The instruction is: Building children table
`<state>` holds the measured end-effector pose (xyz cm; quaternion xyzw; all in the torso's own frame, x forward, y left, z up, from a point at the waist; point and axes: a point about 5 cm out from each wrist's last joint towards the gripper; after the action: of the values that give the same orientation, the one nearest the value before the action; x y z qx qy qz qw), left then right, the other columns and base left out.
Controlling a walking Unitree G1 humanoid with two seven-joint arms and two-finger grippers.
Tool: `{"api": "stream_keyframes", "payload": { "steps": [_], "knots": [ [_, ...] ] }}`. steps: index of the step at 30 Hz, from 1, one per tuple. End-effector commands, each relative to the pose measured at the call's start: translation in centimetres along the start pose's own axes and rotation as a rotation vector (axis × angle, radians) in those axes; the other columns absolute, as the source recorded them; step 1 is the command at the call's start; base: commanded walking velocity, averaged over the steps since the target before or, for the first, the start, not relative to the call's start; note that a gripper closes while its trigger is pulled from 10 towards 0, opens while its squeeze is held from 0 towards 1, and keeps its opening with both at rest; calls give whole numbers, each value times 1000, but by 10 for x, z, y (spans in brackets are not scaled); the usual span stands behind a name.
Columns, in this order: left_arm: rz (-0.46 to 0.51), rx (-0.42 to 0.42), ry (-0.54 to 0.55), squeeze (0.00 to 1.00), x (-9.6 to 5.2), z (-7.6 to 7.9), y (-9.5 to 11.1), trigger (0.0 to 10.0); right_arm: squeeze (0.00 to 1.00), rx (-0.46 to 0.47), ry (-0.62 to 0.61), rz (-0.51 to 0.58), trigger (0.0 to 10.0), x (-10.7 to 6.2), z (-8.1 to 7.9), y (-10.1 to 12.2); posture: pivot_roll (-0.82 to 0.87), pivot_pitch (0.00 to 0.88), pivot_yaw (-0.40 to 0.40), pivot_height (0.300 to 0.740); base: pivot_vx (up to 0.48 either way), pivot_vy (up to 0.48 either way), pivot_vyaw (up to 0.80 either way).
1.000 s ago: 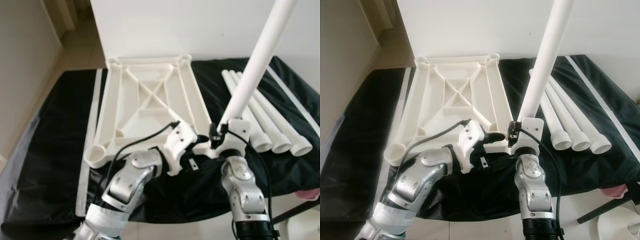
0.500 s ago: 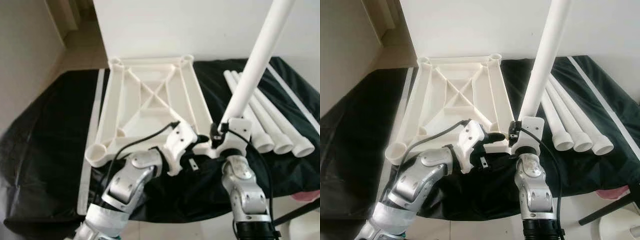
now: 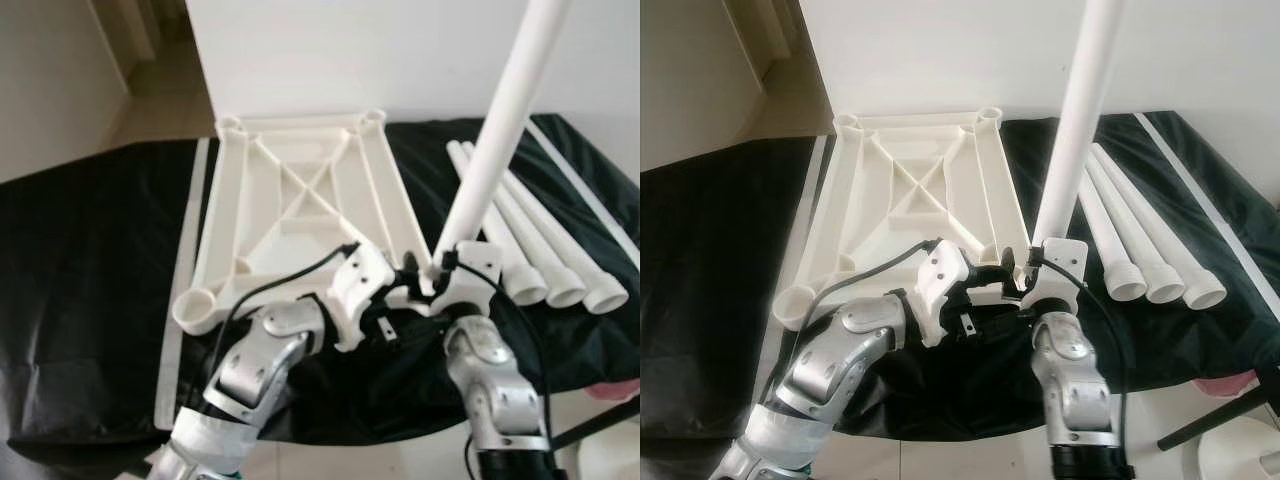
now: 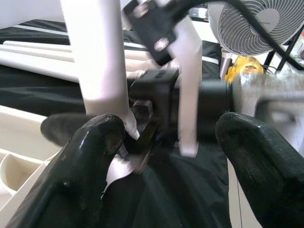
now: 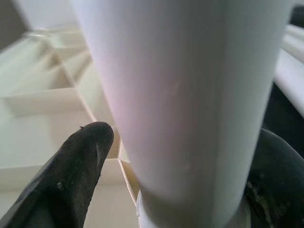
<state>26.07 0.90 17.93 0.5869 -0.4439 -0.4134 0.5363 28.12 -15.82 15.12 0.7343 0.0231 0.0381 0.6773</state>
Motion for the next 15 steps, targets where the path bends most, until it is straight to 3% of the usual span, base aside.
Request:
{"api": "stream_keyframes", "payload": {
  "steps": [1, 6, 7, 15],
  "knots": [
    [-5, -1, 10, 0, 1, 1, 0, 10000, 0, 6, 84, 18, 10000, -1, 3, 1, -113, 42, 33, 740, 0, 0, 0],
    [-5, 0, 4, 0, 2, 1, 0, 10000, 0, -42, 167, 20, 10000, 1, 13, 1, -117, 41, 35, 740, 0, 0, 0],
    [-5, 1, 2, 0, 2, 0, 1, 10000, 0, -97, 256, 18, 10000, 3, 17, 2, -118, 41, 35, 740, 0, 0, 0],
    [-3, 5, 0, 0, 3, 0, 1, 10000, 0, -189, 451, -22, 10000, 9, 26, 0, -117, 35, 35, 740, 0, 0, 0]
  ]
}}
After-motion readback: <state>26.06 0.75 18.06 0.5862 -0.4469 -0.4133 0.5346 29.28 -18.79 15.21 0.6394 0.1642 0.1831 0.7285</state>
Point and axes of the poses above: a point about 5 cm out from each wrist's last joint towards the gripper, its own x axis pointing out of the wrist towards the gripper, its own y axis along the axis of the wrist's last joint, z = x × y, and after that the axes turned 1 degree about -x, right-handed
